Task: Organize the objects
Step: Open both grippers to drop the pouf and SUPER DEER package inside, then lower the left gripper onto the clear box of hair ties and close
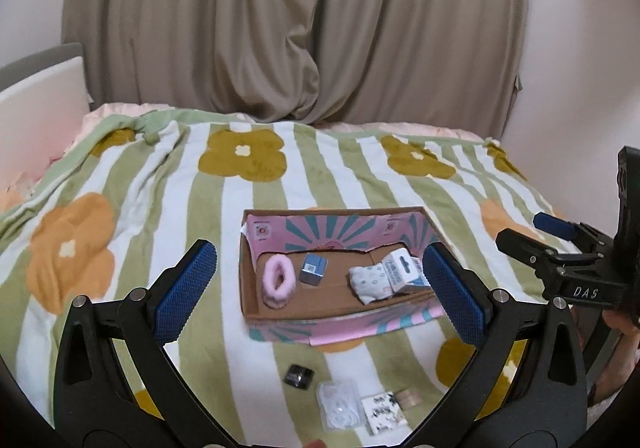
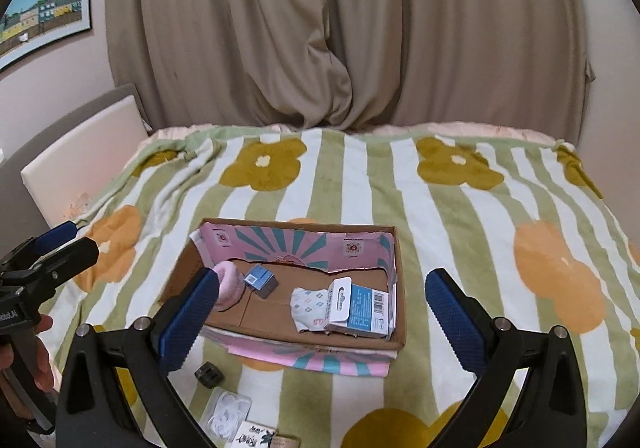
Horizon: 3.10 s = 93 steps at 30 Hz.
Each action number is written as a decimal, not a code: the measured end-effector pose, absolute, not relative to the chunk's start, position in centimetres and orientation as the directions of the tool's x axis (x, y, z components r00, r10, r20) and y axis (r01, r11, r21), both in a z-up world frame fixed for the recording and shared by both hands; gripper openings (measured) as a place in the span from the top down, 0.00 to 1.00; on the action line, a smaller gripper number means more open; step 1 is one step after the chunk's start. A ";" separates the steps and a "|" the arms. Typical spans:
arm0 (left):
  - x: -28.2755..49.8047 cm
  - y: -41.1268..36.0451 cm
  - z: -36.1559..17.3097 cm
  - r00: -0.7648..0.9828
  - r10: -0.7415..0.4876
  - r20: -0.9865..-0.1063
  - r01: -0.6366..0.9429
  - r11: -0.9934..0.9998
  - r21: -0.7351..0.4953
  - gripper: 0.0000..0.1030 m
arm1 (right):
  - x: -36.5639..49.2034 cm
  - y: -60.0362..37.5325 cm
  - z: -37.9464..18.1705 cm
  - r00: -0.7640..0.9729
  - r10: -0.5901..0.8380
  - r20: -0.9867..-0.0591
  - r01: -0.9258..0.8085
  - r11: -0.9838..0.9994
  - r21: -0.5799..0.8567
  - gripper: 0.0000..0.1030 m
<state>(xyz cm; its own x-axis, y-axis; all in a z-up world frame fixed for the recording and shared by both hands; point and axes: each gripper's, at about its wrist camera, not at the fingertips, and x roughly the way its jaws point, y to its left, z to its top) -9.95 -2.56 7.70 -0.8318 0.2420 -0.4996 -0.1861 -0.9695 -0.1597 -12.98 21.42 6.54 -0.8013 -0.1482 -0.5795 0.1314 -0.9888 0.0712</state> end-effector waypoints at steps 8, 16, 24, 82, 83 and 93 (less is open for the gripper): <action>-1.5 -2.6 9.6 -0.919 0.206 -0.337 -0.163 -0.975 -0.150 0.00 | -6.0 20.3 7.5 -0.876 -0.124 -0.467 0.126 -0.992 0.027 0.00; 1.7 -2.0 8.1 -0.932 0.142 -0.334 -0.119 -0.989 -0.090 0.00 | -1.6 19.8 6.4 -0.893 -0.110 -0.436 0.100 -0.994 0.047 0.00; 1.1 -1.7 6.4 -0.910 0.154 -0.386 -0.123 -0.987 -0.104 0.00 | -0.6 20.2 5.6 -0.894 -0.094 -0.439 0.088 -0.996 0.035 0.00; -10.3 5.0 -16.1 -0.457 0.198 -0.867 -0.102 -0.980 -0.170 0.50 | -0.2 23.6 3.3 -0.856 -0.099 -0.508 0.071 -0.995 0.074 0.00; -10.2 5.0 -15.8 -0.462 0.198 -0.864 -0.104 -0.980 -0.169 0.50 | -0.2 23.5 3.3 -0.855 -0.100 -0.508 0.072 -0.995 0.076 0.00; -9.0 3.2 -10.6 -0.564 0.226 -0.795 -0.130 -0.974 -0.185 0.50 | -1.0 23.5 2.0 -0.829 -0.134 -0.543 0.080 -0.989 0.123 0.00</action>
